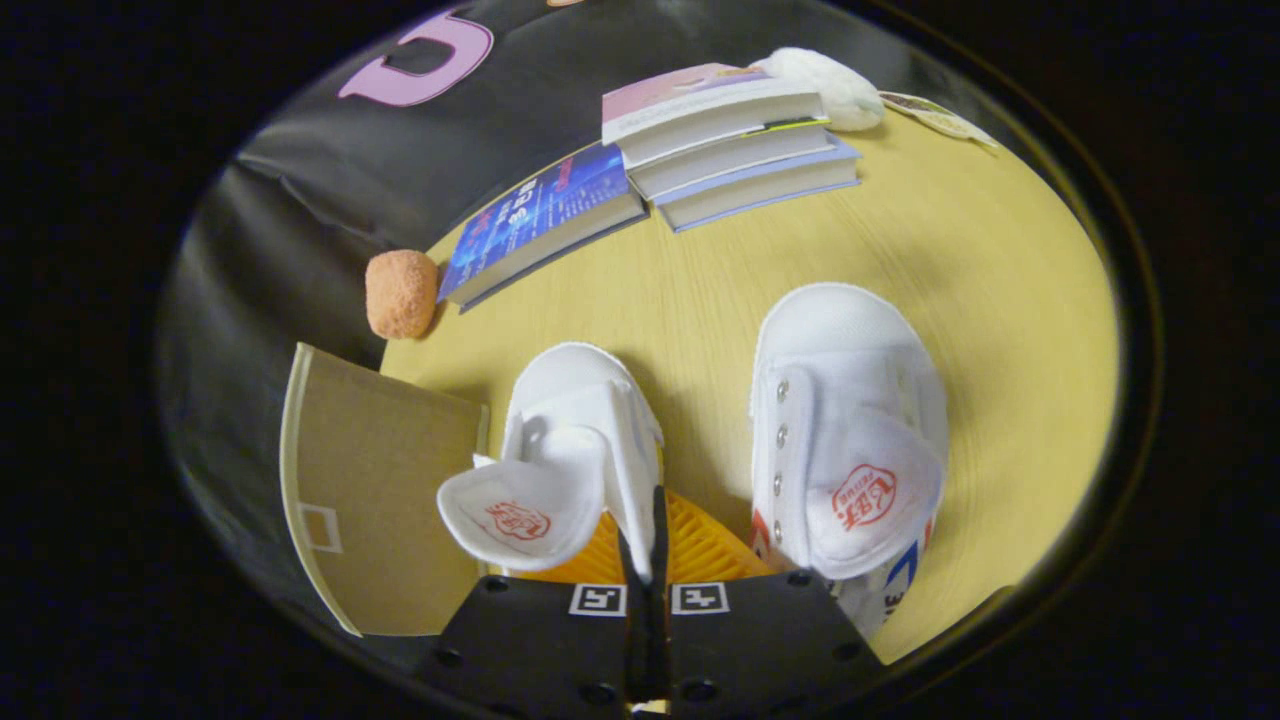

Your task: Open the storage box then place both shoes into the box .Put the left shoe in first, then the right shoe, with the right side of both shoes facing outward in a uniform manner.

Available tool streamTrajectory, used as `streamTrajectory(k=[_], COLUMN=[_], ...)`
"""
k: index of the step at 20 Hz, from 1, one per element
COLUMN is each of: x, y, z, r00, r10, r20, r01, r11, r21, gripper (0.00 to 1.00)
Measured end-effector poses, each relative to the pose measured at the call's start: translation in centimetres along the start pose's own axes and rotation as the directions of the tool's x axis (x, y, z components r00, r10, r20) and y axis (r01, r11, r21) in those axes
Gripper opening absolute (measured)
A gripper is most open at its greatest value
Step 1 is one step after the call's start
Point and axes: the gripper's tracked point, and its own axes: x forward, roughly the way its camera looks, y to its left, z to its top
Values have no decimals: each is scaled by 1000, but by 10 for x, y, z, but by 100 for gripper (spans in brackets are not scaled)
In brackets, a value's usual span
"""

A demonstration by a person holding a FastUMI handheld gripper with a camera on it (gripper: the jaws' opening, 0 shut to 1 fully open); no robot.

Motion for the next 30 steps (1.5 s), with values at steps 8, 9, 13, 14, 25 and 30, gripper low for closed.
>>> streamTrajectory(k=[8, 9, 13, 14, 25, 30], x=[-72, -82, -112, -117, -46, -15], y=[83, 99, 174, 194, 297, 298], z=[28, 31, 38, 37, -23, -46], r00=[979, 974, 941, 934, 969, 981], r10=[187, 209, 300, 317, 190, 85], r20=[74, 92, 158, 164, 160, 172], r01=[-192, -215, -316, -335, -224, -135], r11=[979, 975, 945, 938, 947, 943], r21=[67, 63, 86, 94, 229, 305], gripper=[2, 3, 2, 2, 2, 2])
